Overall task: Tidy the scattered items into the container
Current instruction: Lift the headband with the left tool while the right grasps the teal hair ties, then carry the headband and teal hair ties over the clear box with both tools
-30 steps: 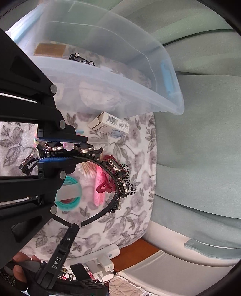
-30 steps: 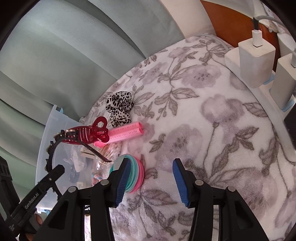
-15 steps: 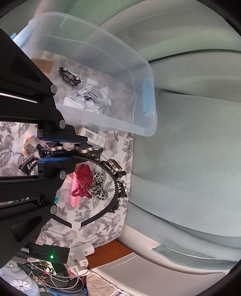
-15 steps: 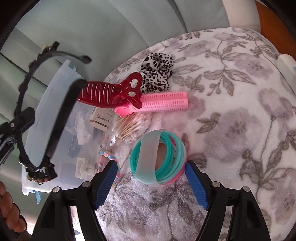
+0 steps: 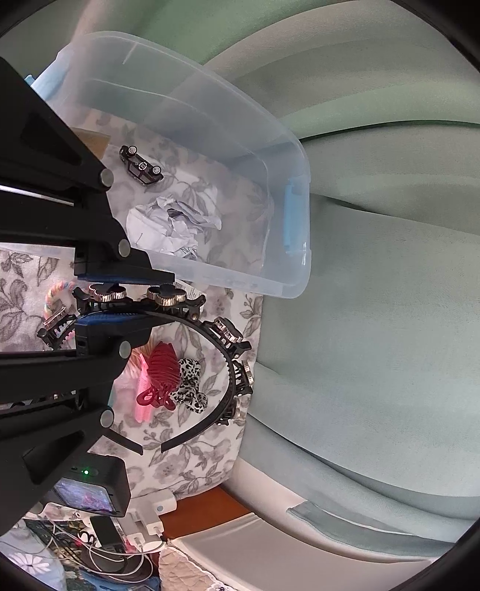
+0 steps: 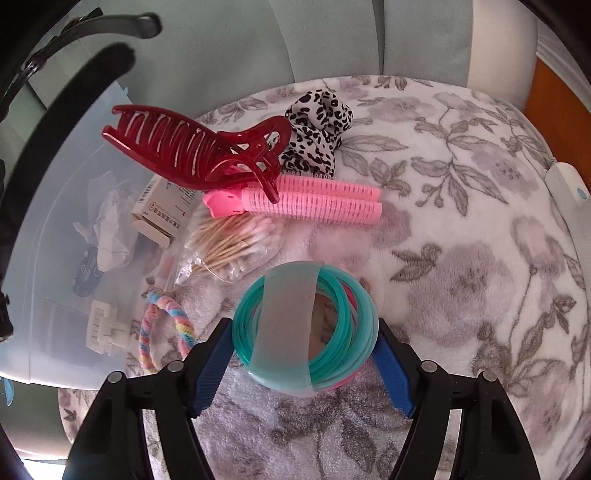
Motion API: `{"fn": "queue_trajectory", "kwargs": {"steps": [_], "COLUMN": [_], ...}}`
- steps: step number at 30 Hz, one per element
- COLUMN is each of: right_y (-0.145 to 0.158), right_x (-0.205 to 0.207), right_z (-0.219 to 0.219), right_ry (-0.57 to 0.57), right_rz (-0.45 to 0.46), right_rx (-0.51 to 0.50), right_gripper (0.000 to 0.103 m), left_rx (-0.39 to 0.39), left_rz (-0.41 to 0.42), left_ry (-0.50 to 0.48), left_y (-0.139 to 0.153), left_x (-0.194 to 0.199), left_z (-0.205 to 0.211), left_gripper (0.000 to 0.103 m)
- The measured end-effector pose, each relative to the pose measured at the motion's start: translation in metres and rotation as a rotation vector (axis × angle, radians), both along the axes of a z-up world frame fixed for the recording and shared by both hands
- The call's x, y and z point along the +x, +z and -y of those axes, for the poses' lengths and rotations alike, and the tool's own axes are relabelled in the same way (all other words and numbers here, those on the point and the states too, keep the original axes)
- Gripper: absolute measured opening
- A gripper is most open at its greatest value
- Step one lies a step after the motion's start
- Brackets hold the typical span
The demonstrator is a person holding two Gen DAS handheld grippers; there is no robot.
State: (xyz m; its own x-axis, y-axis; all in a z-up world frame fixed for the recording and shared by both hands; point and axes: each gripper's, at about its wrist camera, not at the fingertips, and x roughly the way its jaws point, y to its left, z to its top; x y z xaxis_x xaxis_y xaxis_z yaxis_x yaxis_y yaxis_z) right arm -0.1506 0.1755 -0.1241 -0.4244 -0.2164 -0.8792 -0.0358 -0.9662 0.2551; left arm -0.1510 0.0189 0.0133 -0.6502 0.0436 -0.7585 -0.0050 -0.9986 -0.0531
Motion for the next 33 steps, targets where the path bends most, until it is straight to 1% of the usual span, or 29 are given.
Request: {"fn": "queue_trajectory", "kwargs": {"steps": [8, 13, 17, 23, 24, 26, 33], "right_y": [0.005, 0.016, 0.033, 0.063, 0.065, 0.076, 0.109], "right_x": [0.009, 0.020, 0.024, 0.035, 0.027, 0.031, 0.036], "right_z": [-0.012, -0.021, -0.025, -0.031, -0.025, -0.028, -0.016], "right_ry": [-0.035, -0.051, -0.066, -0.069, -0.074, -0.081, -0.081], "right_rz": [0.027, 0.020, 0.002, -0.042, -0.050, -0.061, -0.124], "right_rx": [-0.048, -0.066, -0.070, -0.053, -0.049, -0.058, -0.062], "right_gripper": [0.074, 0.074, 0.074, 0.074, 0.074, 0.074, 0.074], "left_rx": [0.025, 0.047, 0.061, 0.122, 0.132, 0.149, 0.199], "left_rz": [-0.006, -0.012, -0.020, -0.048, -0.052, -0.060, -0.103], "left_ry": [-0.006, -0.012, -0.020, -0.014, -0.012, -0.008, 0.032], "left_y": [0.007, 0.013, 0.018, 0.029, 0.031, 0.034, 0.047], "left_x": [0.003, 0.009, 0.010, 0.020, 0.022, 0.025, 0.034], "left_z": [0.007, 0.009, 0.011, 0.019, 0.022, 0.028, 0.056], "left_gripper": [0.013, 0.013, 0.013, 0.013, 0.013, 0.013, 0.013]}}
